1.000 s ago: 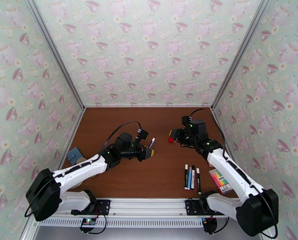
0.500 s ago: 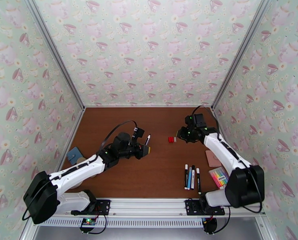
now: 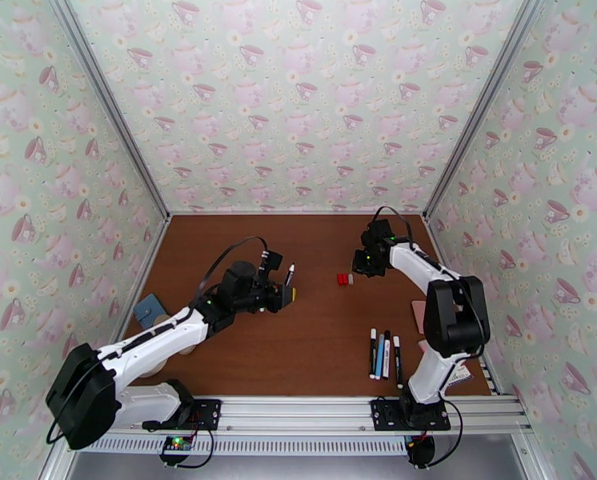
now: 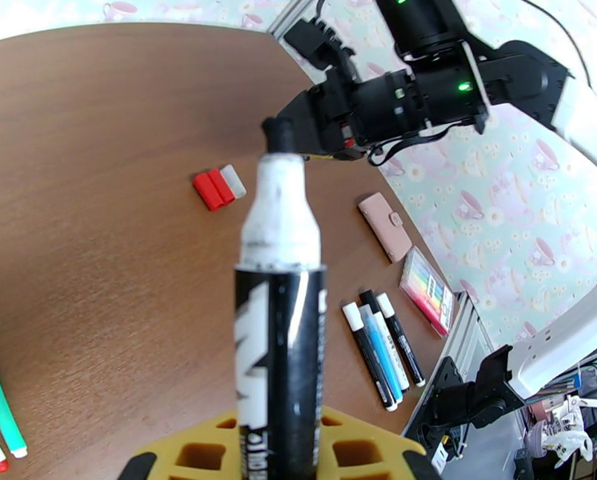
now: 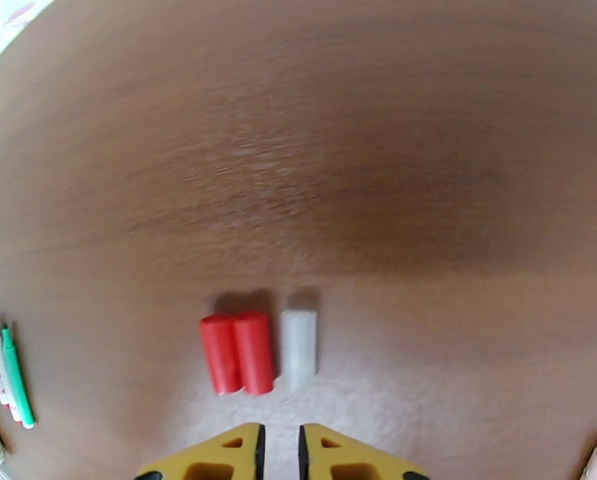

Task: Open the pen caps

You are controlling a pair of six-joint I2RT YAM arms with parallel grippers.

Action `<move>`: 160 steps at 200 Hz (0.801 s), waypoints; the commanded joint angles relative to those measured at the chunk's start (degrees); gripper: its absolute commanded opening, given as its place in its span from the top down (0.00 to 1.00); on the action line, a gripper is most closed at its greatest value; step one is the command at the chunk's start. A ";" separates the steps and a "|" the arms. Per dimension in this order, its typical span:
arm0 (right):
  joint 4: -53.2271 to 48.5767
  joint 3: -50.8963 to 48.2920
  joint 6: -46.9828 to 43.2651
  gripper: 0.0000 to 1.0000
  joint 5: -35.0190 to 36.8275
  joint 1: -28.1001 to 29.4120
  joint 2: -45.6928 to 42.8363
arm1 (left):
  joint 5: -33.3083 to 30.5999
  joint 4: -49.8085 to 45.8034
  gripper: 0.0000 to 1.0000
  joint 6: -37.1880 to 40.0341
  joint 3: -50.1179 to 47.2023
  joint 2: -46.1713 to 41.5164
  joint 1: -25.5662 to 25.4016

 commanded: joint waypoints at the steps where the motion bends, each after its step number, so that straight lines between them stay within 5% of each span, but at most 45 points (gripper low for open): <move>1: -1.04 2.29 -1.69 0.92 -1.18 -0.92 2.56 | -0.70 0.90 0.95 -0.64 -0.28 -1.34 0.26; 160: -2.26 6.88 -3.91 0.81 -8.06 -4.36 11.99 | 1.61 0.59 0.95 -0.98 0.79 1.52 0.14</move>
